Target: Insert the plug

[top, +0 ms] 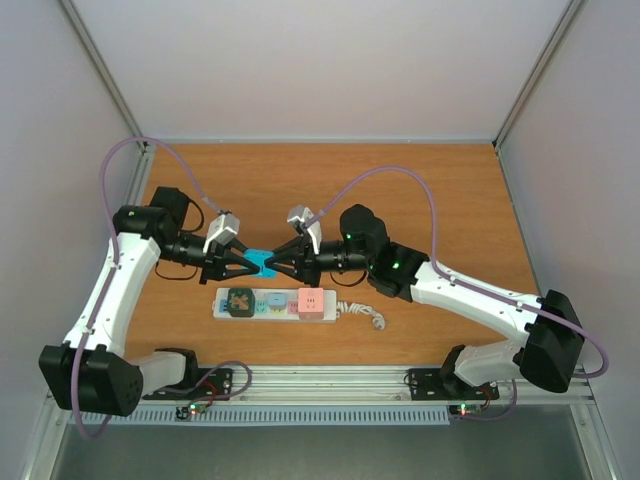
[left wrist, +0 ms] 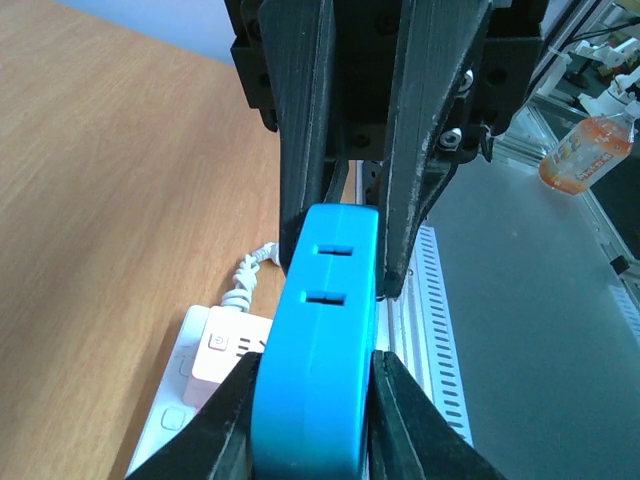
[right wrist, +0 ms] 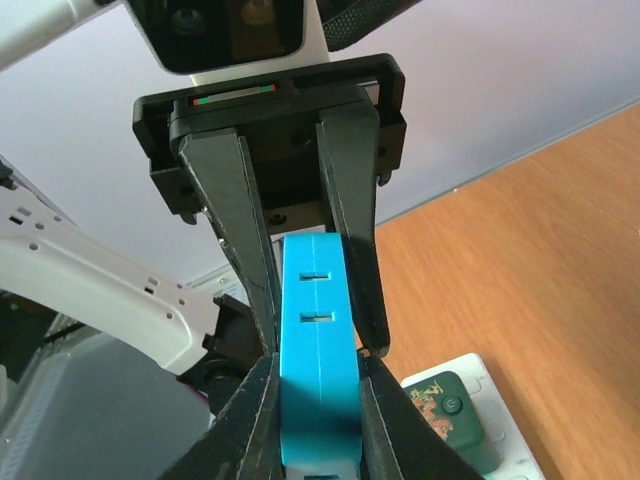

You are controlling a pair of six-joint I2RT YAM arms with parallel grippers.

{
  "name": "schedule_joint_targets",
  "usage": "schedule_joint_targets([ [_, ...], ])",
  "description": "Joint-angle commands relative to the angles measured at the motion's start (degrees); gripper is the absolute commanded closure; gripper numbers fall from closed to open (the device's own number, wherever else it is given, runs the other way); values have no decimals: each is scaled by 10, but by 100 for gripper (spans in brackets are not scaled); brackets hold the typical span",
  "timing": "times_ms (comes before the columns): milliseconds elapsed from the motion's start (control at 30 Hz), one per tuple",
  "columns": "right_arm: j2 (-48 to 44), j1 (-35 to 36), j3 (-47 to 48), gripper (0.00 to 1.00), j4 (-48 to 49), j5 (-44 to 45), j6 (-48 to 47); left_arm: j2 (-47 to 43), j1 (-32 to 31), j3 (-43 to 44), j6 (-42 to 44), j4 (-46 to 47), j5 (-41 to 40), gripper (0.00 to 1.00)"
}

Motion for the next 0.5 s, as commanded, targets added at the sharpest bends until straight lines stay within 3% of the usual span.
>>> schedule_joint_targets([
  [0, -6, -1, 24, 98, -1, -16, 10, -9, -2, 9, 4, -2, 6, 99],
  [67, -6, -1, 21, 99, -1, -18, 12, -8, -1, 9, 1, 1, 6, 98],
  [100, -6, -1, 20, 99, 0, -19, 13, -9, -1, 10, 0, 3, 6, 86],
  [133, -8, -1, 18, 99, 1, -16, 15, -9, -1, 10, -4, 11, 4, 48],
  [167, -11, -1, 17, 99, 1, -11, 15, -10, -1, 13, -9, 16, -2, 32],
  [200, -14, -1, 14, 99, 1, -5, 15, -10, 0, 16, -12, 16, -8, 24],
  [300, -23, -7, 8, 99, -9, -6, 14, -19, 9, 42, 9, -3, -25, 18],
  [467, -43, -10, -18, 99, -19, -16, 7, -51, 30, 86, -1, 10, -40, 18],
])
